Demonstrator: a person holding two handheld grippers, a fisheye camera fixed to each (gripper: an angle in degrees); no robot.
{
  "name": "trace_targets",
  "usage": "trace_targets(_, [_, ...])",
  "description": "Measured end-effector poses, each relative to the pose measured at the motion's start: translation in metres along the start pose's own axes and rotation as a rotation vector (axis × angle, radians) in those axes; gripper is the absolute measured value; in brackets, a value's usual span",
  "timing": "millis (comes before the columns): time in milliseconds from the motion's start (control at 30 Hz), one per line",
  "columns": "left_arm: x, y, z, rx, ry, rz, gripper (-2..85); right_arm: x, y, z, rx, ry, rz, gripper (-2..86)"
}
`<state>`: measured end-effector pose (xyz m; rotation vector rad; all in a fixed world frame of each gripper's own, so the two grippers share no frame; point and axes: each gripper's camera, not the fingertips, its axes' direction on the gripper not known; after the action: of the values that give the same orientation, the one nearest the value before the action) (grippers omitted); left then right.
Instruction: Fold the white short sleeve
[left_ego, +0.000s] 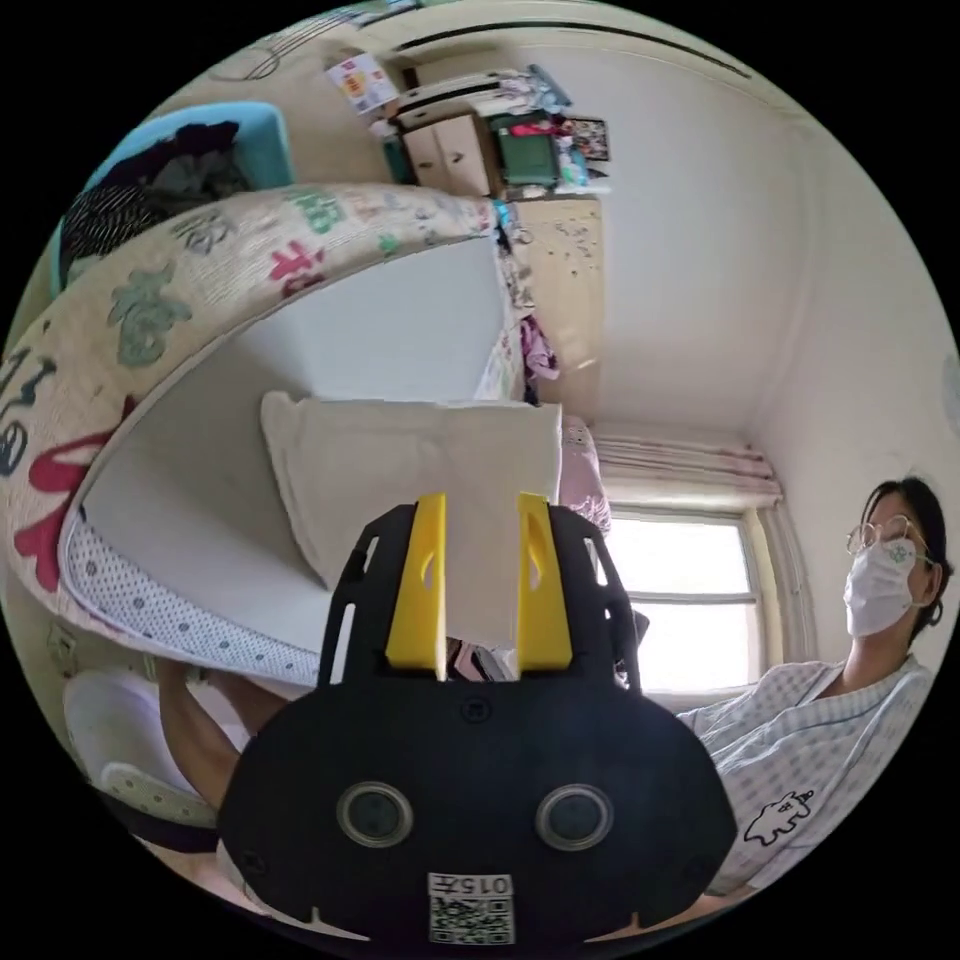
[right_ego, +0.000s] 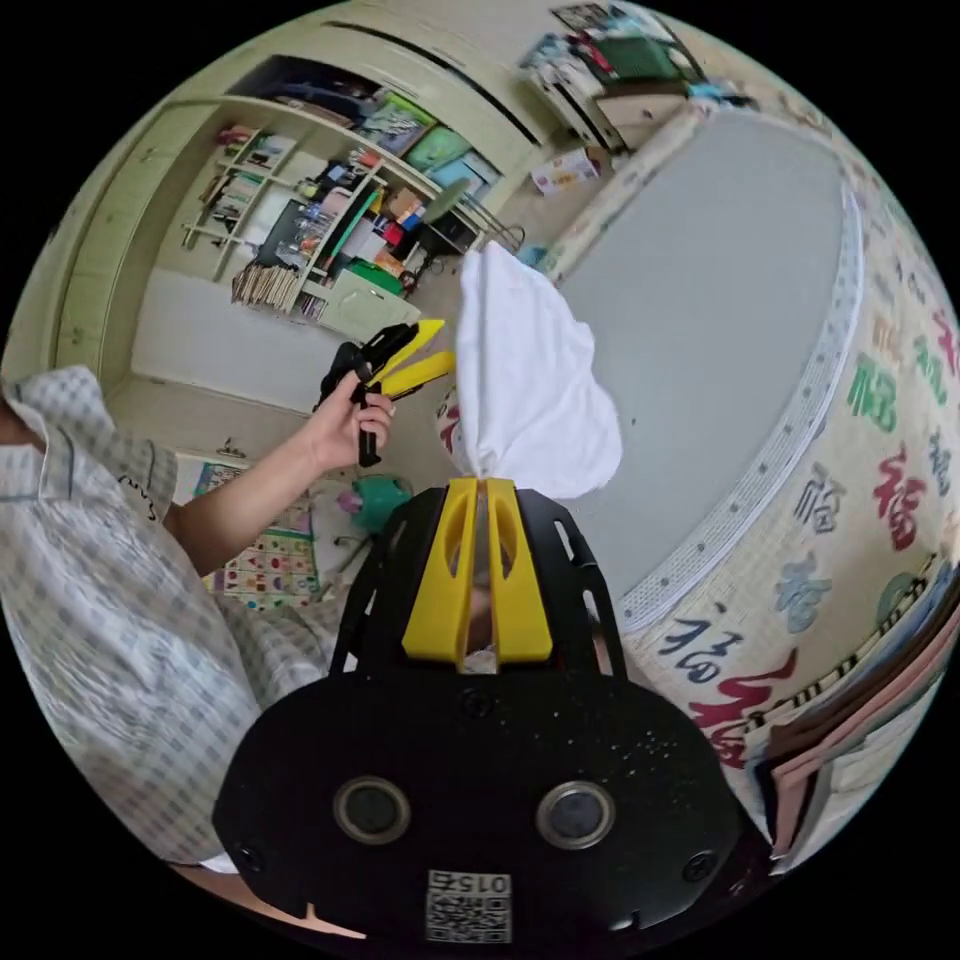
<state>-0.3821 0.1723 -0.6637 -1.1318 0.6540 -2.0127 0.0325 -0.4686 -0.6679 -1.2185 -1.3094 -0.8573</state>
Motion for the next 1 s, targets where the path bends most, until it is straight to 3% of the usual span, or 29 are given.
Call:
trace_targets(133, [-0.054, 0.007, 0.013, -0.101, -0.093, -0.125, 11.5, -0.035, -0.061, -0.002, -0.069, 0.065, -0.062, 0.7])
trace_targets(267, [-0.078, 0.015, 0.008, -0.021, -0.048, -0.201, 11.6, -0.058, -0.137, -0.037, -0.04, -0.033, -0.082, 1.3])
trace_targets(400, [-0.094, 0.01, 0.01, -0.02, -0.205, -0.217, 11.3, -0.081, -0.197, -0.085, -0.066, -0.115, -0.159, 3.2])
trace_targets(500, [-0.112, 0.007, 0.025, -0.056, -0.206, -0.255, 10.2, -0.108, -0.252, -0.101, -0.057, 0.022, -0.234, 6.2])
trace_targets(567, [-0.116, 0.009, 0.03, -0.034, -0.204, -0.264, 9.5, -0.124, -0.292, -0.088, -0.083, 0.112, -0.273, 7.2])
trace_targets(700, [-0.112, 0.012, 0.041, 0.0, -0.222, -0.248, 8.6, -0.155, -0.384, -0.021, -0.219, 0.033, -0.29, 10.6])
trace_targets(833, [-0.109, 0.012, 0.054, -0.006, -0.208, -0.217, 7.0, -0.182, -0.422, 0.044, -0.448, 0.194, -0.336, 13.0])
trace_targets(900, [-0.107, 0.012, 0.058, -0.011, -0.215, -0.201, 5.7, -0.189, -0.431, 0.065, -0.574, 0.245, -0.34, 9.7])
trace_targets(1000, [-0.105, 0.013, 0.061, -0.015, -0.224, -0.184, 3.2, -0.195, -0.441, 0.037, -0.554, 0.214, -0.314, 2.0])
